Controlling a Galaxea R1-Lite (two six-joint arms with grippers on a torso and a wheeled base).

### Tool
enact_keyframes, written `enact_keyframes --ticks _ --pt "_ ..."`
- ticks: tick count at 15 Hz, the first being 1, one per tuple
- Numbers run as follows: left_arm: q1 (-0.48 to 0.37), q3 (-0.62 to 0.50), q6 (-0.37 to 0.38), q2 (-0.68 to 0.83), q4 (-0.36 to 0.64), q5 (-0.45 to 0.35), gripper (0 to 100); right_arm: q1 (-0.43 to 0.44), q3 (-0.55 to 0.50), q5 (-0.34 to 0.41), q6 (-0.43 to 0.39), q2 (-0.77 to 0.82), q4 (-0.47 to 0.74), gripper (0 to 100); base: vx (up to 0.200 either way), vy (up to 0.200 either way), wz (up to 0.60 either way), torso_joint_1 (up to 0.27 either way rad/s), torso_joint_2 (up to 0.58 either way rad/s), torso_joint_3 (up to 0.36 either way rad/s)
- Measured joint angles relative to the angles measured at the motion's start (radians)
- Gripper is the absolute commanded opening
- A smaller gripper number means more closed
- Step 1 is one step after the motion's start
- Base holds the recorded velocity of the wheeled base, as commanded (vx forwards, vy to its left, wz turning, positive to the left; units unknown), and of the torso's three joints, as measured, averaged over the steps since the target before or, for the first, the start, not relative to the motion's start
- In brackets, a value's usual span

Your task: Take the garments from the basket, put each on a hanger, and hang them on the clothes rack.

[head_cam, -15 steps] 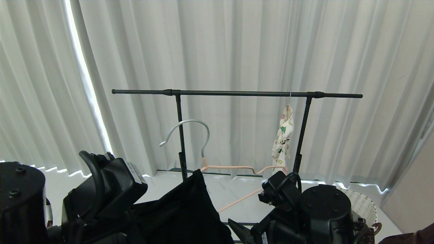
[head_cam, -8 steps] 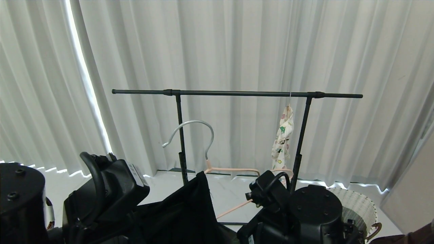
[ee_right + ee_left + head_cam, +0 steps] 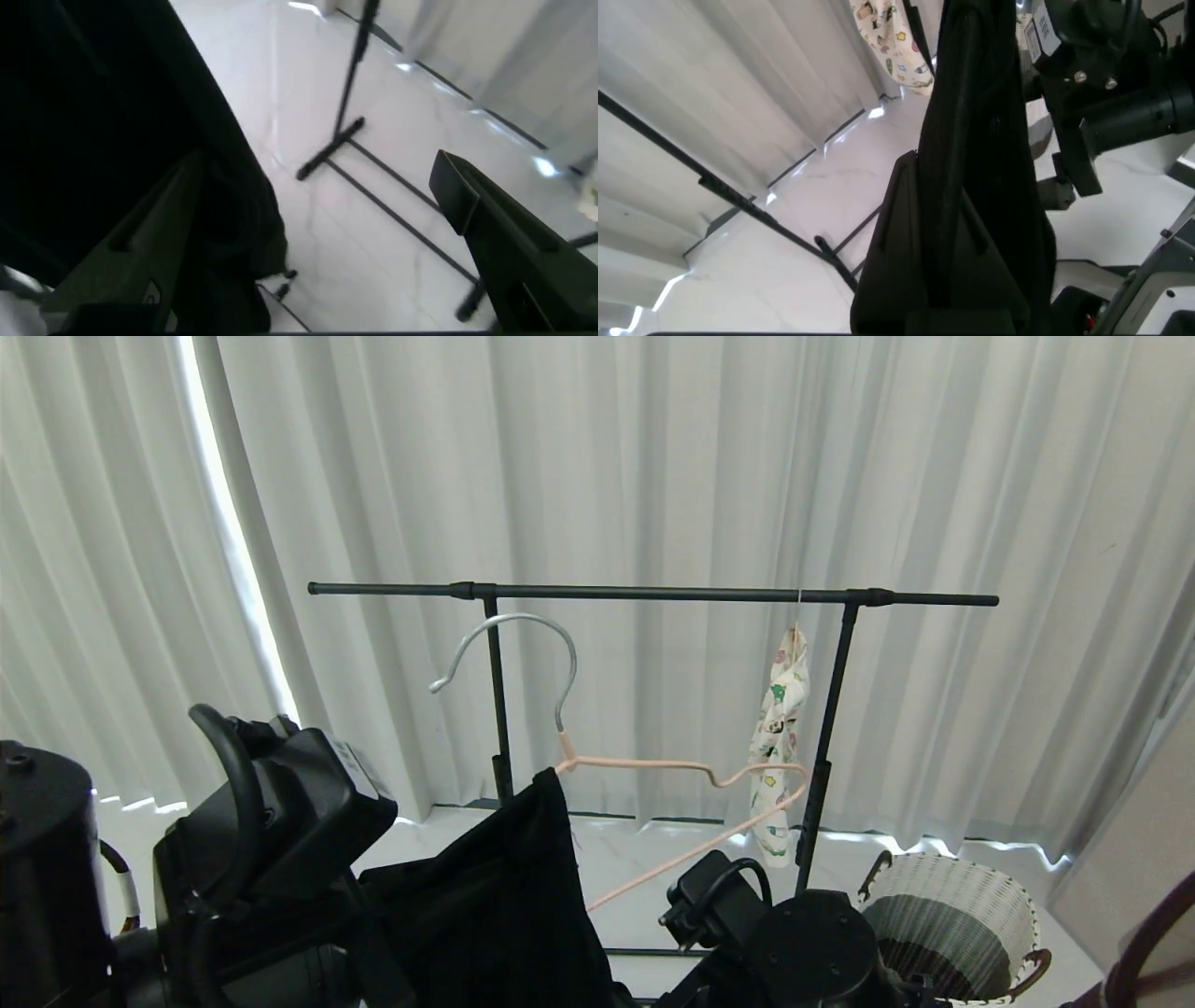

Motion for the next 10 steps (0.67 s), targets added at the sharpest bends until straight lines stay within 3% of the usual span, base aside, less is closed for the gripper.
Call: enact_keyframes --ticks 7,10 --pt "0.062 0.006 0.001 -0.010 0.000 0.000 0 -0.130 0.069 -0.025 -0.084 -0.009 0.000 100 0.000 0.000 0.00 0.000 0.00 0.000" --pt "0.064 0.009 0.001 -0.015 0.000 -0.003 0 -0.129 0.046 -0.021 -0.050 -0.034 -0.002 100 0.000 0.000 0.00 0.000 0.00 0.000"
